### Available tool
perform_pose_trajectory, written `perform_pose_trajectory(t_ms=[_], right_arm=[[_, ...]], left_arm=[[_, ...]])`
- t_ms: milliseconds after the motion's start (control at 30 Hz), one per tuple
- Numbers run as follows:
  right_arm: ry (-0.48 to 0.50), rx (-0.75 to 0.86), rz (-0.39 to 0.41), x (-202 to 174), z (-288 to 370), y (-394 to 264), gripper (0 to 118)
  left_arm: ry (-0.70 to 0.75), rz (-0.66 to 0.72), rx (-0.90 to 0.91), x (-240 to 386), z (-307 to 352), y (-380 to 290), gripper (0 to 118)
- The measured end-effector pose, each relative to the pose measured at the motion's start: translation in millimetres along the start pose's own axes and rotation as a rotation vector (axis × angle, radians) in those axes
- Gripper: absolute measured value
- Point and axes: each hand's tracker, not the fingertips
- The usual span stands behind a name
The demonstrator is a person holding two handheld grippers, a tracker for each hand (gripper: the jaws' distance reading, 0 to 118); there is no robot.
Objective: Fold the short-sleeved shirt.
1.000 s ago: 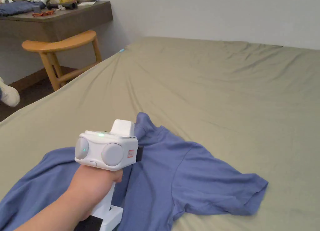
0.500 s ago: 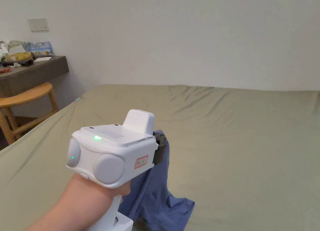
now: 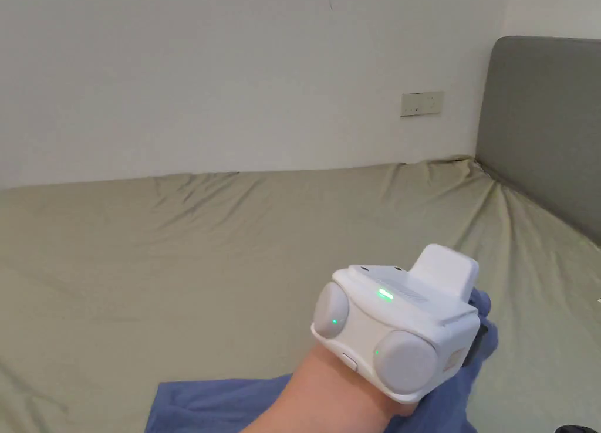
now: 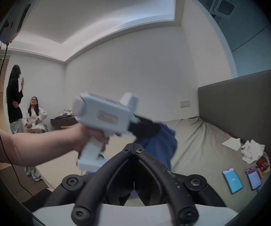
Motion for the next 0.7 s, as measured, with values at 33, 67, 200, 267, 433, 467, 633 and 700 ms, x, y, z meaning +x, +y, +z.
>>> perform_pose_trajectory(t_ms=[33,67,200,267,433,467,633,700], right_arm=[[-0.011,-0.004,-0.003,6.1,6.1,-1.4,0],[-0.03,-0.009,-0.009,12.0,12.2,-3.1,0],[-0.102,-0.041,-0.004,28.9,30.0,-12.6,0],[-0.115,-0.06,-0.015,35.5,33.0,-18.1,0],[-0.135,-0.089,-0.037,49.7,28.8,-25.5,0],[-0.131,-0.09,-0.038,49.1,27.2,-25.7,0],[-0.122,-0.1,-0.01,48.0,18.9,-33.1,0],[-0.113,-0.109,-0.018,50.7,13.8,-39.0,0]], left_arm=[[-0.018,0.041,-0.05,9.2,-24.1,-11.7,0],[-0.039,0.084,-0.101,17.0,-48.0,-26.8,0],[-0.042,0.203,-0.222,39.6,-107.4,-90.1,0],[-0.029,0.228,-0.259,46.5,-121.6,-115.3,0],[0.019,0.275,-0.302,46.7,-136.8,-146.0,15],[0.024,0.32,-0.303,42.7,-134.4,-147.9,38],[0.064,0.394,-0.061,16.0,-66.7,-135.4,113],[0.088,0.419,0.029,1.7,-17.5,-133.9,113]])
